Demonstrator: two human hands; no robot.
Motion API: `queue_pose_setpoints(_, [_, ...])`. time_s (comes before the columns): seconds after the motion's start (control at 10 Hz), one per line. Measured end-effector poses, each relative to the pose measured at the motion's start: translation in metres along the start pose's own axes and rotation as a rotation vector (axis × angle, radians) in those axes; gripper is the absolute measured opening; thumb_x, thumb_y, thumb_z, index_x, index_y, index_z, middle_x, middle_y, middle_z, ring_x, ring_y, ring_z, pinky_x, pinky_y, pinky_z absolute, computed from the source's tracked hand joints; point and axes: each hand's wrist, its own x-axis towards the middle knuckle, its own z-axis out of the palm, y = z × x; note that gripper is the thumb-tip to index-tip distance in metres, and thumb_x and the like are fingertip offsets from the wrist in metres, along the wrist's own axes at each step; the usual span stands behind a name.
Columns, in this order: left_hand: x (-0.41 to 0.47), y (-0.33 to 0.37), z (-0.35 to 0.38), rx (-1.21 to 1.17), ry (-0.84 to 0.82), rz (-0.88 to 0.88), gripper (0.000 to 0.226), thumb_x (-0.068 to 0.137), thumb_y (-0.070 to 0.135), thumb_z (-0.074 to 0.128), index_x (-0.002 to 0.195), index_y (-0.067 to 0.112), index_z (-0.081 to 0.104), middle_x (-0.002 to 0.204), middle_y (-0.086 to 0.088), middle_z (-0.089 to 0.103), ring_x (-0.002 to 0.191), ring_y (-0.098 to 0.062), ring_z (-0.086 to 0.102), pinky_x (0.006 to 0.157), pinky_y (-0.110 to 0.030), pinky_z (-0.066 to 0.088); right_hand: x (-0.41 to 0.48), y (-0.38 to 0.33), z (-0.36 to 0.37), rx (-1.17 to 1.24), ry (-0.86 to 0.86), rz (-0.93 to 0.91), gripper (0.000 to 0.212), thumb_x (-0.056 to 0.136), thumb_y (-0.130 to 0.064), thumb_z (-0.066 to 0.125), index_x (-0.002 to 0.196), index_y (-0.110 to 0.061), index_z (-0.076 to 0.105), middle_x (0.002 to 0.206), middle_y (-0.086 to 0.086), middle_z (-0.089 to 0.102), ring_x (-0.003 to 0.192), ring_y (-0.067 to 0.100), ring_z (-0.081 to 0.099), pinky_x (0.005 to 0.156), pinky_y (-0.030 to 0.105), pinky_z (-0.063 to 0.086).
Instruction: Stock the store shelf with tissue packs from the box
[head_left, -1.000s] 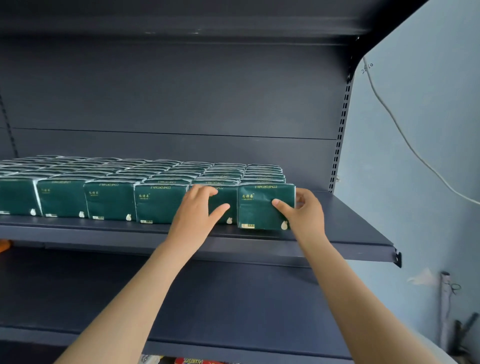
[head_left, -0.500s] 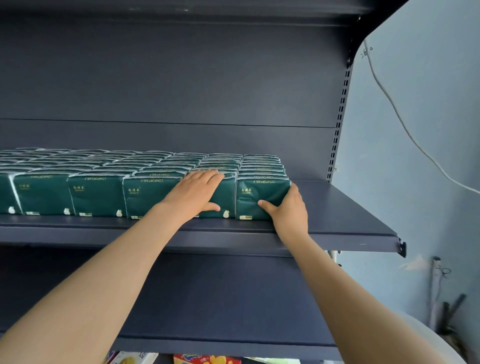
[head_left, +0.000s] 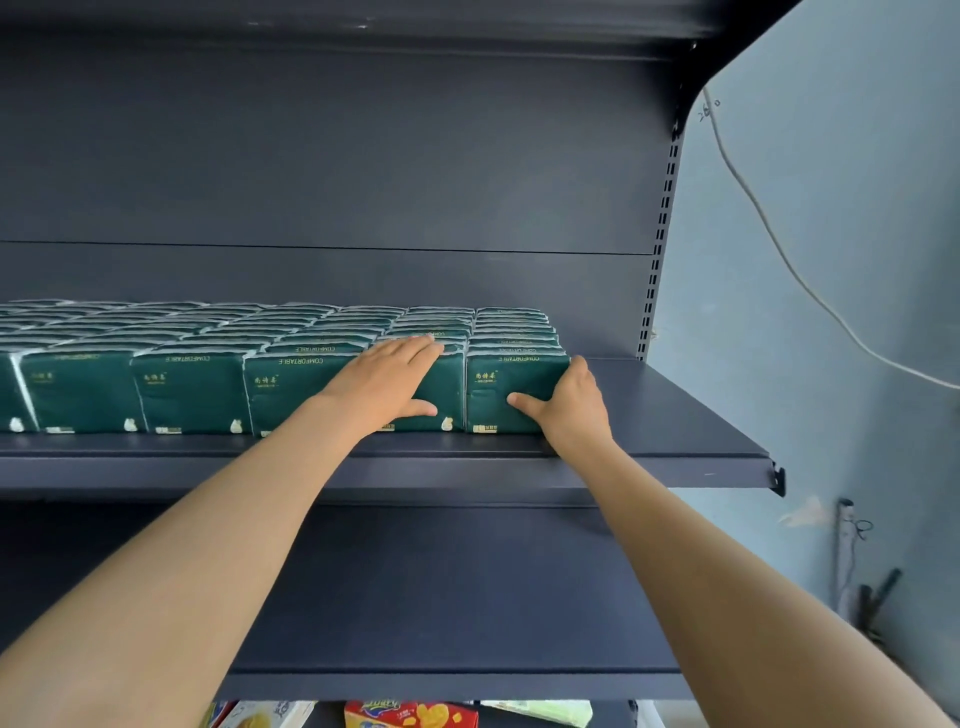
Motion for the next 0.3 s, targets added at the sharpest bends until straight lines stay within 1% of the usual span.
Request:
queue_pose_setpoints(0.1, [-0.010, 0.002, -0.012, -0.009, 0.013, -0.022, 0.077, 0.092, 0.047, 0.048, 0.150, 0.012, 0.012, 0.158, -0.006, 0.010, 0.145, -0.022, 0.013, 0.117, -0.033, 0.011, -0.012, -0.002, -0.010, -0.033, -0.008, -0.006, 0.068, 0.079, -0.040, 0.073, 0.124, -0.004, 0.036, 0.129, 0.012, 0.046, 0.121, 0.030, 0.043, 0.092, 0.038, 0.040])
queue_pose_setpoints(0.2, [-0.031, 0.005, -0.023, -0.032, 0.048, -0.052, 0.071, 0.094, 0.045, 0.047, 0.149, 0.010, 0.018, 0.156, -0.008, 0.017, 0.143, -0.022, 0.020, 0.116, -0.033, 0.016, -0.027, 0.000, -0.022, -0.112, -0.017, -0.044, 0.073, 0.083, -0.043, 0.067, 0.133, -0.002, 0.033, 0.135, 0.013, 0.041, 0.126, 0.030, 0.039, 0.095, 0.038, 0.040])
queue_pose_setpoints(0.3, [-0.061, 0.012, -0.029, -0.049, 0.009, -0.072, 0.064, 0.095, 0.044, 0.046, 0.145, 0.010, 0.026, 0.149, -0.006, 0.029, 0.136, -0.022, 0.030, 0.112, -0.034, 0.027, -0.050, -0.002, -0.038, -0.166, -0.039, -0.063, 0.066, 0.087, -0.043, 0.062, 0.131, -0.001, 0.036, 0.133, 0.013, 0.042, 0.125, 0.029, 0.038, 0.091, 0.037, 0.039])
